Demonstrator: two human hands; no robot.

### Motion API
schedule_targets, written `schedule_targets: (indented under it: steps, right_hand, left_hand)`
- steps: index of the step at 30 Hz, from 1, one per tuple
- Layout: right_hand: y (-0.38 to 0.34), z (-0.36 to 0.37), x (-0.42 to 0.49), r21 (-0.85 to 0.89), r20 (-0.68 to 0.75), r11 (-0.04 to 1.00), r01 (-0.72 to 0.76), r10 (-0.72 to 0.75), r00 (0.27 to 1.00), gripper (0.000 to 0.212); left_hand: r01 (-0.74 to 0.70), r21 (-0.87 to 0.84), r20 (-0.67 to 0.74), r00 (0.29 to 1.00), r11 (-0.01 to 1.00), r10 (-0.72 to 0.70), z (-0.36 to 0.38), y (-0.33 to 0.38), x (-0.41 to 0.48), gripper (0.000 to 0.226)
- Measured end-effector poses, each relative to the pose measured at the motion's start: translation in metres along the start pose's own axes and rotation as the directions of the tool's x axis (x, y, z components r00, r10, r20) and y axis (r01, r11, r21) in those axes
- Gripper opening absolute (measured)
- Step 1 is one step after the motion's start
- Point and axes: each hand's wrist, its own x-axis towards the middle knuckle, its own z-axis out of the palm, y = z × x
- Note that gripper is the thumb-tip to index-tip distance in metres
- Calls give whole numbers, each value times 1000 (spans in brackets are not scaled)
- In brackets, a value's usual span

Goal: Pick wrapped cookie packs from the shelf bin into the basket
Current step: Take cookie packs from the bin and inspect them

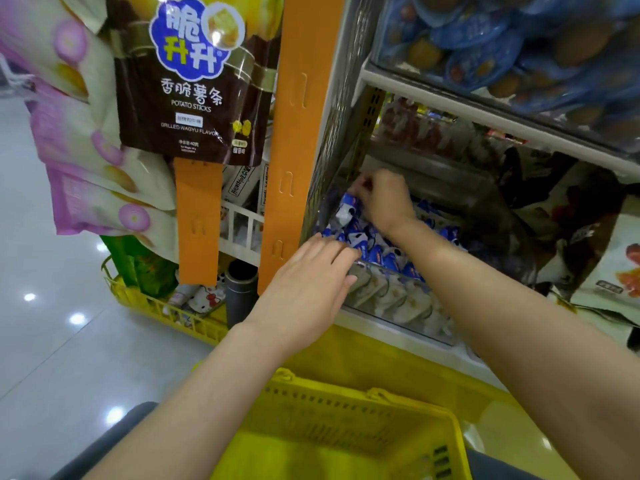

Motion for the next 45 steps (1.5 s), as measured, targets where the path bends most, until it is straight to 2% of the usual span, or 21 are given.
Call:
schedule_targets:
  steps: [5, 7, 10, 12, 14, 16, 17, 20, 23, 25, 27, 28, 30, 32, 35, 37, 40, 42, 45]
  right_hand:
    - [-9, -53, -33, 150, -266, 975, 162, -118, 957, 6]
    - [-12, -67, -57, 256, -302, 947, 192, -111, 947, 4]
    - [-12, -78, -103, 371, -280, 896, 244, -142, 949, 8]
    - [-7, -80, -134, 390, -277, 885, 254, -150, 949, 12]
    - [-1, -77, -162, 437, -268, 872, 222, -109, 957, 18]
    - [7, -71, -184, 472, -231, 863, 181, -77, 970, 17]
    - [11, -68, -193, 495, -195, 856, 152, -61, 979, 16]
    - [15, -62, -214, 609, -81, 791, 59, -12, 997, 20]
    - [14, -60, -225, 689, 8, 724, -37, 44, 999, 24]
    - [12, -58, -232, 736, 125, 662, -141, 72, 990, 18]
    - [11, -55, -240, 775, 274, 560, -294, 122, 954, 8]
    - [12, -53, -243, 766, 340, 523, -373, 162, 926, 16]
    - [14, -48, -248, 720, 442, 491, -490, 221, 870, 27]
    - [14, -46, -249, 691, 470, 505, -517, 231, 852, 21]
    - [18, -43, -251, 647, 446, 599, -473, 206, 871, 6]
    - [19, -41, -252, 613, 411, 670, -417, 180, 894, 4]
    - [19, -37, -254, 463, 265, 863, -203, 85, 961, 10]
    - [19, -38, -256, 309, 160, 951, -31, -20, 987, 9]
    - [19, -40, -256, 195, 88, 971, 139, -159, 983, 14]
  left_hand:
    - [85, -130, -49, 995, 988, -92, 2, 17, -9, 40]
    - [127, -244, -116, 981, 962, -159, -1, 25, -15, 34]
    - [204, -437, -188, 932, 876, -310, -6, 38, -21, 18]
    - [336, -616, -90, 868, 712, -488, -6, 47, -25, 19]
    - [494, -783, 166, 751, 377, -639, -6, 57, -28, 22]
    - [542, -839, 395, 672, 52, -626, -5, 66, -35, 19]
    - [549, -835, 460, 663, -34, -590, -3, 71, -40, 20]
    - [570, -813, 538, 654, -123, -532, 4, 76, -58, 37]
    - [616, -763, 623, 618, -198, -480, 5, 77, -67, 25]
    - [651, -743, 641, 626, -155, -444, 7, 77, -70, 23]
    - [674, -737, 615, 641, -46, -458, 9, 77, -73, 20]
    - [675, -738, 596, 652, 0, -469, 9, 78, -76, 20]
    - [661, -748, 564, 681, 63, -467, 12, 79, -80, 21]
    - [644, -754, 533, 715, 128, -452, 16, 80, -84, 20]
    - [631, -765, 520, 725, 132, -451, 22, 81, -87, 15]
    - [627, -768, 508, 722, 133, -470, 25, 82, -88, 13]
    - [636, -755, 491, 710, 160, -505, 29, 81, -89, 16]
    - [656, -748, 526, 680, 103, -510, 31, 81, -90, 18]
    - [684, -729, 601, 625, -21, -498, 31, 82, -89, 19]
